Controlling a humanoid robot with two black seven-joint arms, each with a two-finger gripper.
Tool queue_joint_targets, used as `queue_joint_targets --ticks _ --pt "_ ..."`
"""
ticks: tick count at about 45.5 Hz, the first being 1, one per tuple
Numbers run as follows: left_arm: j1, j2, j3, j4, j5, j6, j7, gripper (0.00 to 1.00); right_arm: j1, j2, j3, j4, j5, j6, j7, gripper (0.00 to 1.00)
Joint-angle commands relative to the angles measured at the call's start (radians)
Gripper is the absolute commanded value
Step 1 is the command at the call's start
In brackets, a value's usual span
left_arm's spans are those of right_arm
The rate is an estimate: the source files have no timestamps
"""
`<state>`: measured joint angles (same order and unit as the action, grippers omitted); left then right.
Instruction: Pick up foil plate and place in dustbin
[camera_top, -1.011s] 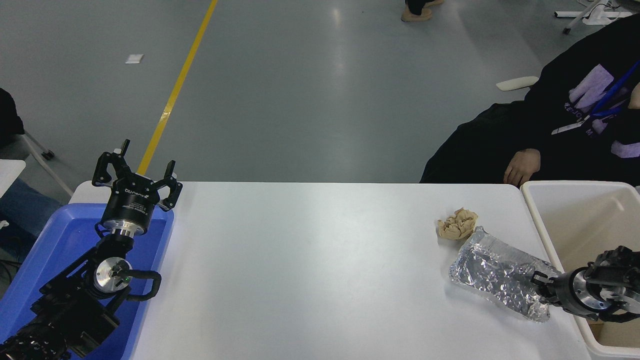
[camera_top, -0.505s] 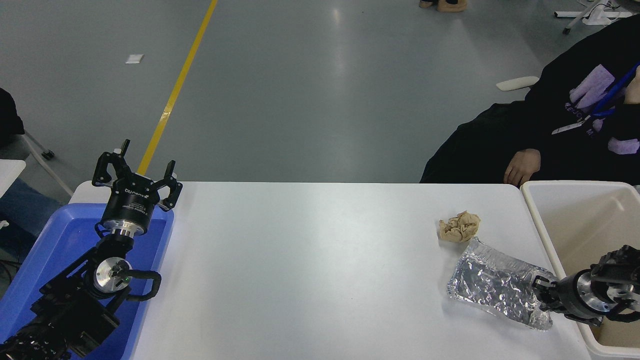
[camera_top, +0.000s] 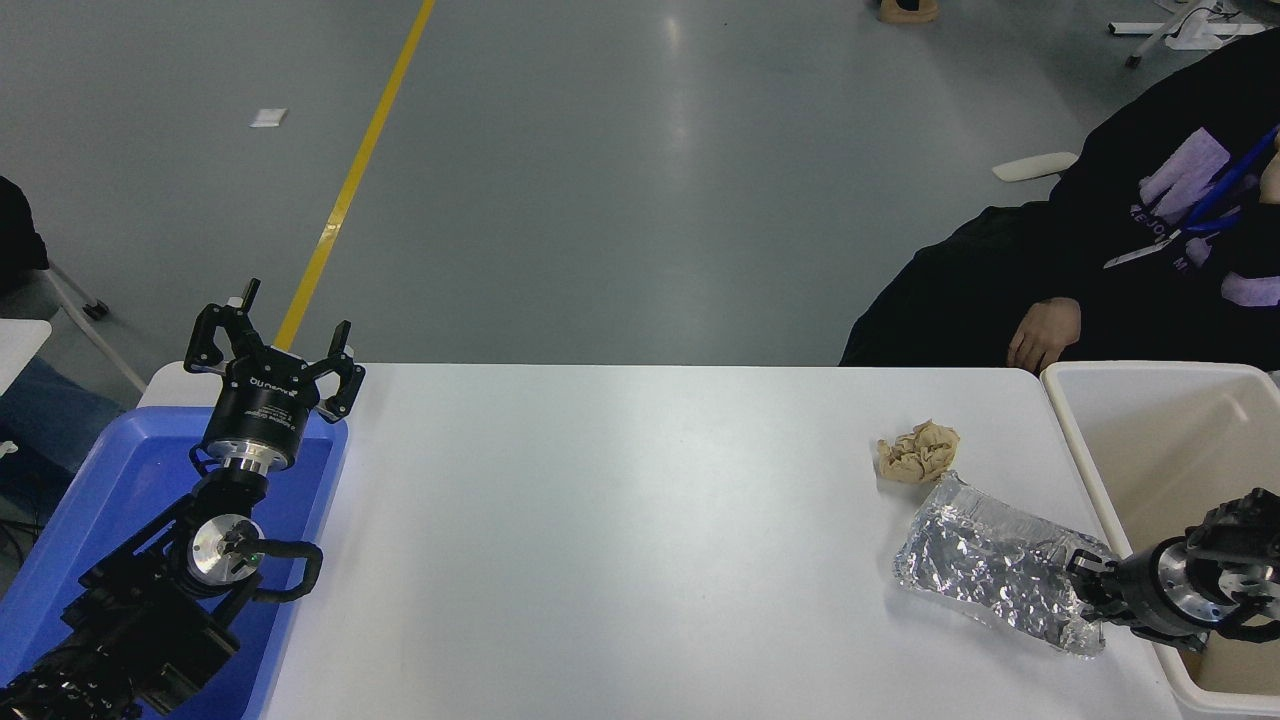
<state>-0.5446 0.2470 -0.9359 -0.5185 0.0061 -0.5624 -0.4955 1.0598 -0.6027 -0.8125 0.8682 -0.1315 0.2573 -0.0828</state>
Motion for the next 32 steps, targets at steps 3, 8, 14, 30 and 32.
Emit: queue_joint_targets --ticks 3,8,14,30,32 --pt "0.0 0.0 0.0 0.0 0.0 -0.001 0.0 0.98 0.009 -0.009 -0.001 0.006 0.003 0.003 0.0 0.0" --pt "0.0 0.0 0.0 0.0 0.0 -0.001 0.0 0.98 0.112 -0.098 -0.013 0.127 -0.005 0.065 0.0 0.0" --pt "-0.002 0.0 0.0 0.0 0.0 -0.001 0.002 0.98 0.334 -0.229 -0.072 0.282 -0.04 0.152 -0.002 0.0" --pt "-0.002 0.0 0.0 0.0 0.0 -0.001 0.002 0.98 1.147 -0.259 -0.464 0.353 -0.074 0.528 0.002 0.0" --pt "-0.002 0.0 0.0 0.0 0.0 -0.001 0.002 0.98 1.245 -0.256 -0.491 0.357 -0.077 0.528 0.0 0.0"
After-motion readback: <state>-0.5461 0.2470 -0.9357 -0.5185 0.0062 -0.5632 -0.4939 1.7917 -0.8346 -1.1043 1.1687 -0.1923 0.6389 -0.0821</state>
